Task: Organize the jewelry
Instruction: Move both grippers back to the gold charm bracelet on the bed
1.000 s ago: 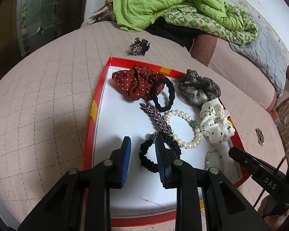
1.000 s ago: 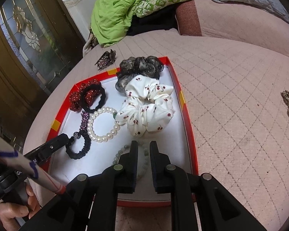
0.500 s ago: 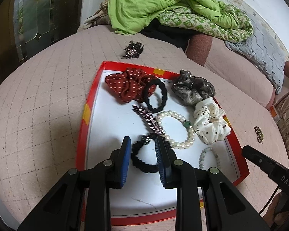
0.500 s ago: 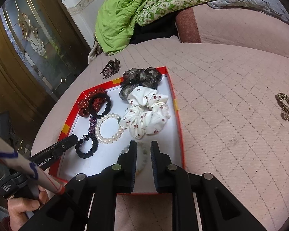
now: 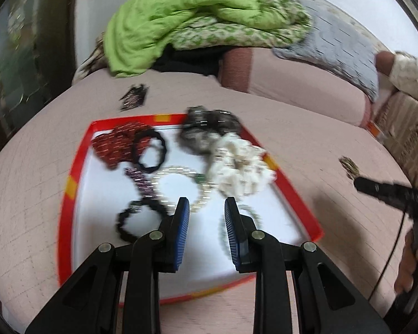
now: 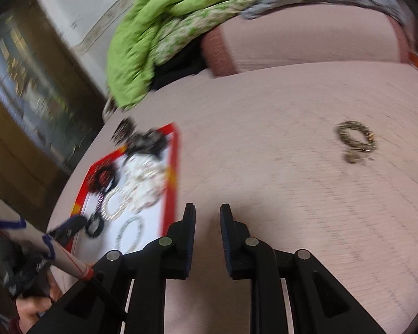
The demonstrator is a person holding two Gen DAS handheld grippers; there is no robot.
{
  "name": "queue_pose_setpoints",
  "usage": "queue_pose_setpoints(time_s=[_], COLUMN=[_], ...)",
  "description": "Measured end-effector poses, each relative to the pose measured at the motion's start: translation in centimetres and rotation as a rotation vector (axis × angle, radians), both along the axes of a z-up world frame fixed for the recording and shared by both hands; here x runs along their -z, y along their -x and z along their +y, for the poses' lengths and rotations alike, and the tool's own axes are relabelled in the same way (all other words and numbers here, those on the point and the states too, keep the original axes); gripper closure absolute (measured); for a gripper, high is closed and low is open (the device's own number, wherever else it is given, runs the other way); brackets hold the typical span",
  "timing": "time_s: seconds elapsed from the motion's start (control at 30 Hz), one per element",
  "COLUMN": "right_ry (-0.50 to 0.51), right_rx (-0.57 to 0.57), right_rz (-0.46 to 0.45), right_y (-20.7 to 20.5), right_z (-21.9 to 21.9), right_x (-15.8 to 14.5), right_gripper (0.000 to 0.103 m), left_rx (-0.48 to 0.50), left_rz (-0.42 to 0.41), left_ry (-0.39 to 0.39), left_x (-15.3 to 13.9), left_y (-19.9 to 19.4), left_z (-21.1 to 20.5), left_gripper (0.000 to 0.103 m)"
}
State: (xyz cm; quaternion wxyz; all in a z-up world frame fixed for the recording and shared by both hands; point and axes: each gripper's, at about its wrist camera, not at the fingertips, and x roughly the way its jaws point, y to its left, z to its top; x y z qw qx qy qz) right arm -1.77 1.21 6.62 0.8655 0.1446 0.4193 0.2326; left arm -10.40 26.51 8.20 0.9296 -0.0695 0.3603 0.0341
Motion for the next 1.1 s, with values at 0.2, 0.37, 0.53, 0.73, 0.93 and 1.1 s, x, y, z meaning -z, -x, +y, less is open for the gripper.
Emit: queue_pose_setpoints(time_s=[0.2,0.37,0.53,0.73,0.93,1.1], right_ry=[-0.091,-0.158,-0.201,-0.245,-0.265,-0.292], right_rx=[0.148,0.29,0.406,0.449,0.419,0.391], right_rz=[0.043,0.054,0.067,0.103,0.118,0.132], right_y=[-1.6,-2.8,-3.1,-2.5,-3.0,-3.7], right_z=[-6.8,-13.8,-20.0,-23.2,-23.0,-22.7], right_x=[0.2,-0.3,-0.1,0.5,0.7,0.8], right_gripper=[0.083,0.083,0.083,0.083,0.083,0.083], left_rx=[0.137,0.304,0.419,0.446,0.45,0.447], left_rz=[0.033,0.088,0.133,0.204,0.199,0.198], left_ry=[0.02,0.043,0.088,0.152,0.092,0.044], left_x=[-0.5,-0.9,-0.1,2.9,4.9,6.4], left_y=[-0.7,-3.3,-7.1,-13.5,-17.4,-19.8], left_z=[-6.5,-14.1,-20.0,-23.9,-26.6,-28.1], left_gripper=[0.078,0.078,0.078,0.078,0.078,0.078])
